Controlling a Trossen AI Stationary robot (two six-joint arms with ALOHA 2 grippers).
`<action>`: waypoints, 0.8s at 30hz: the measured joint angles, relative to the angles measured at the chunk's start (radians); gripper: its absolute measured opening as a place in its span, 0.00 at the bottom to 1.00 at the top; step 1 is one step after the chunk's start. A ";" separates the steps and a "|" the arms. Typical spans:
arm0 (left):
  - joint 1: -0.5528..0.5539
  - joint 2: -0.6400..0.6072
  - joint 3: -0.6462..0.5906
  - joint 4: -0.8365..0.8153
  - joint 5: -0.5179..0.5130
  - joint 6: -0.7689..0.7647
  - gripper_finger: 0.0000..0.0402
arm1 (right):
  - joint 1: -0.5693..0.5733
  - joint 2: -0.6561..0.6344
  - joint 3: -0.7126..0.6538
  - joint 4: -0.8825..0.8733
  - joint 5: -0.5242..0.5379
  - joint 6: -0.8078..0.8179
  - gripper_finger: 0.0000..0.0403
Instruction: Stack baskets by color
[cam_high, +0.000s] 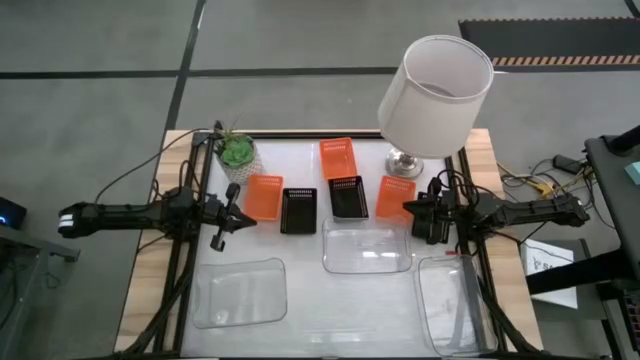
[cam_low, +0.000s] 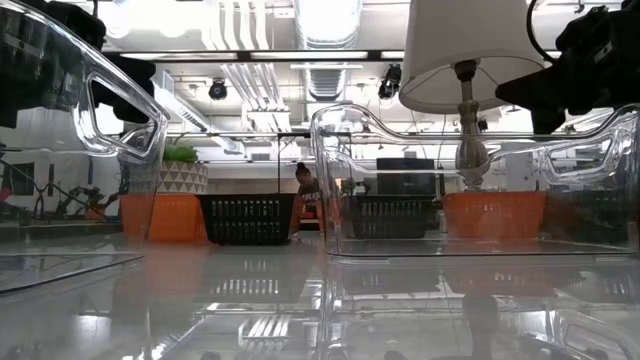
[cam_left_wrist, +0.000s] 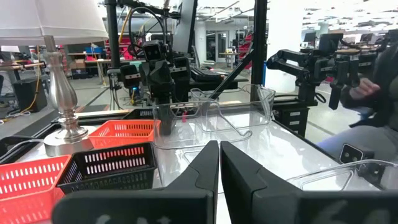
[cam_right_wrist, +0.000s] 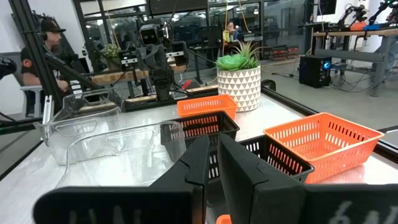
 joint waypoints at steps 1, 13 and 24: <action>0.000 0.000 0.000 0.000 0.000 0.000 0.00 | 0.000 0.000 0.000 0.000 0.000 0.000 0.07; 0.000 0.000 0.000 0.000 0.000 0.000 0.00 | 0.000 0.000 0.000 0.001 0.010 -0.107 0.07; 0.000 0.000 0.000 0.000 0.000 0.000 0.00 | 0.000 0.000 0.000 0.000 0.033 -0.794 0.07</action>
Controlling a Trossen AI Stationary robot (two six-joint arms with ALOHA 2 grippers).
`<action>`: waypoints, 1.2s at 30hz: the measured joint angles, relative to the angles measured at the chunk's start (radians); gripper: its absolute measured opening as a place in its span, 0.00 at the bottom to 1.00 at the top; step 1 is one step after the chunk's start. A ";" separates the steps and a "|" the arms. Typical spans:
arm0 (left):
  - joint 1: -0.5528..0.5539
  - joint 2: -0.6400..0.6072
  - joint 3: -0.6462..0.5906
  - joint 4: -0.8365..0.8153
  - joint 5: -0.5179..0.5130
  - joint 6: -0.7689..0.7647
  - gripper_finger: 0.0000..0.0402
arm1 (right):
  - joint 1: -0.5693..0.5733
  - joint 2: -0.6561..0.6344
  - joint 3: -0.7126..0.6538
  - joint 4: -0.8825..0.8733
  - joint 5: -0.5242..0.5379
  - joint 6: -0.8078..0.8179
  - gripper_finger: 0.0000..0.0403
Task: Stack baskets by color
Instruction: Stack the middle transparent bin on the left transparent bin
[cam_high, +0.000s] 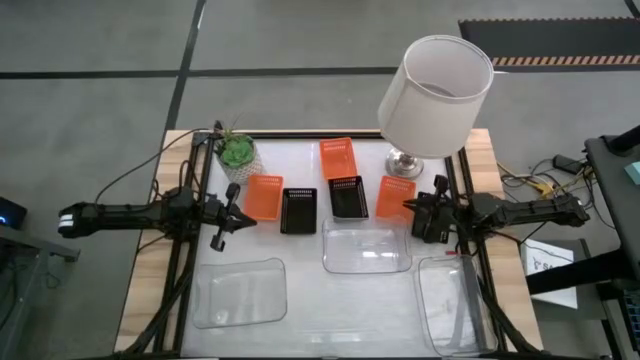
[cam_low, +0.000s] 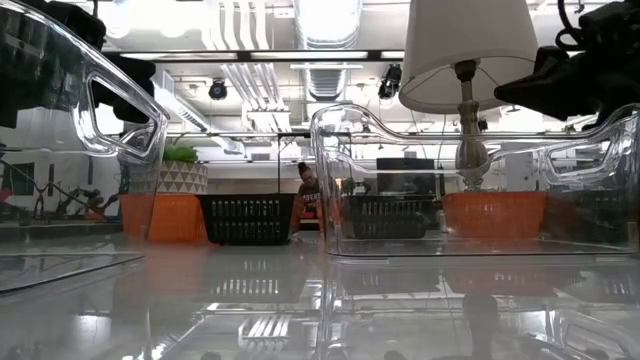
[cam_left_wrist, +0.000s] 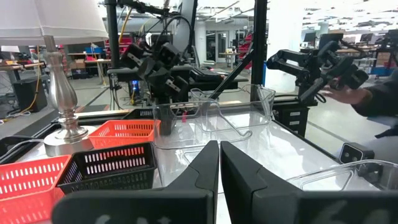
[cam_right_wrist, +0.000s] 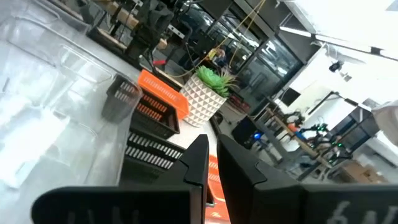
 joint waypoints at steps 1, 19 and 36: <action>0.000 0.000 0.000 0.000 0.000 0.000 0.00 | 0.000 0.000 0.000 0.000 0.000 -0.007 0.07; 0.001 -0.002 0.000 0.043 -0.032 0.378 0.00 | 0.001 0.000 0.000 0.007 -0.035 0.457 0.07; -0.006 0.006 0.000 0.373 0.026 -0.141 0.00 | 0.002 0.011 0.000 0.257 -0.027 0.746 0.07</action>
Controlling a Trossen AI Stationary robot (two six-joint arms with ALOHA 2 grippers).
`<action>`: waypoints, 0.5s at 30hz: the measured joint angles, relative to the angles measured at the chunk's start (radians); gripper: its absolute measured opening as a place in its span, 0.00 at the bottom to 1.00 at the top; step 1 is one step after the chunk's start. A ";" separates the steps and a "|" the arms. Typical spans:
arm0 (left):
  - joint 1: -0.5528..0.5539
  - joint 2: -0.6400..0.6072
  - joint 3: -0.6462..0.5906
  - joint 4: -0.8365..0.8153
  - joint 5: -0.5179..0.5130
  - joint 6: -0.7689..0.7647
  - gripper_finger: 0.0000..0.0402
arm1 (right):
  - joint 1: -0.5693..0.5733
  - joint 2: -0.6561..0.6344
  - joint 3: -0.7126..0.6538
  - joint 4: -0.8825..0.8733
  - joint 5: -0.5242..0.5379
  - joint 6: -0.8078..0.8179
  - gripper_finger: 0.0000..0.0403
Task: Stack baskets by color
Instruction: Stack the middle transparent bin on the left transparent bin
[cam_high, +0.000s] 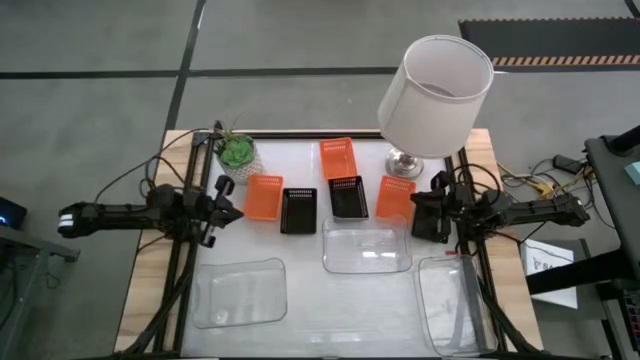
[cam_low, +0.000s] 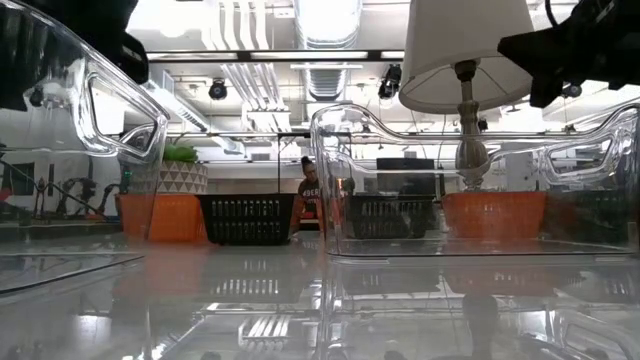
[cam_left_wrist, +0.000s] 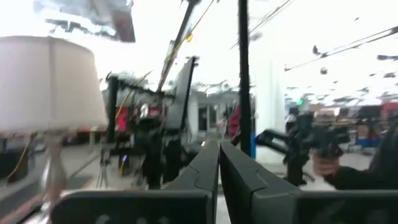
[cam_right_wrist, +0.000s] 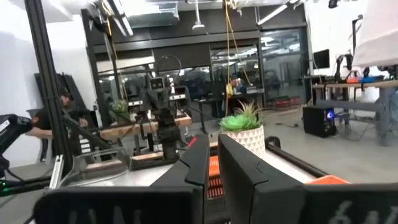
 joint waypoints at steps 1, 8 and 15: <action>-0.002 0.001 0.000 0.008 0.001 -0.015 0.00 | 0.000 0.004 0.000 0.000 0.000 0.008 0.07; -0.002 0.014 0.000 0.014 0.002 -0.062 0.00 | 0.001 0.039 0.000 0.021 -0.008 0.111 0.07; -0.003 0.042 0.000 0.035 0.009 -0.075 0.00 | 0.001 0.130 0.000 0.164 -0.045 0.005 0.07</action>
